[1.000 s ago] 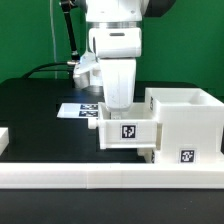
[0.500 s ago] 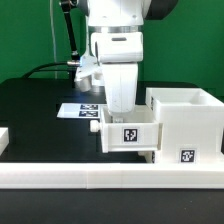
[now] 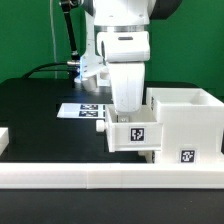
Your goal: Assemble drawer
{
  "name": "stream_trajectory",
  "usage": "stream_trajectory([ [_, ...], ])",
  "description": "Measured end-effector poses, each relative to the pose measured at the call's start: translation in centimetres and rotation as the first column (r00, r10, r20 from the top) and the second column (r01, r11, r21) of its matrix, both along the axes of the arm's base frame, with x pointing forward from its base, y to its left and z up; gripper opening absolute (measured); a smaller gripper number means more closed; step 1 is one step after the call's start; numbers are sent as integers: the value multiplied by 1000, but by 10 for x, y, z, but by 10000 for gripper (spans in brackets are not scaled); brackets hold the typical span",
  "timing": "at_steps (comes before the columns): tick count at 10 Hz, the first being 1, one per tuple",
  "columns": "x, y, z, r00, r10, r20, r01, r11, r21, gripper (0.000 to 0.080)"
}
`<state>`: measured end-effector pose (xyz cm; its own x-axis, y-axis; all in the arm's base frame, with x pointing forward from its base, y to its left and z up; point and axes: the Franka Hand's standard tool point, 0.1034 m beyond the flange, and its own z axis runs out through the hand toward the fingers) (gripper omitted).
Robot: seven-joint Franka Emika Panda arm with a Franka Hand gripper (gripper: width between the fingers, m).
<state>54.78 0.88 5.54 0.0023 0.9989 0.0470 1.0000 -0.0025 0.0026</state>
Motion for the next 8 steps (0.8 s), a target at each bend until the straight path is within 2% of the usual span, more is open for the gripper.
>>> stream_trajectory([
  [7, 0, 1, 0, 1000, -18, 2, 18, 1000, 1, 41],
  [8, 0, 1, 0, 1000, -18, 2, 18, 1000, 1, 219],
])
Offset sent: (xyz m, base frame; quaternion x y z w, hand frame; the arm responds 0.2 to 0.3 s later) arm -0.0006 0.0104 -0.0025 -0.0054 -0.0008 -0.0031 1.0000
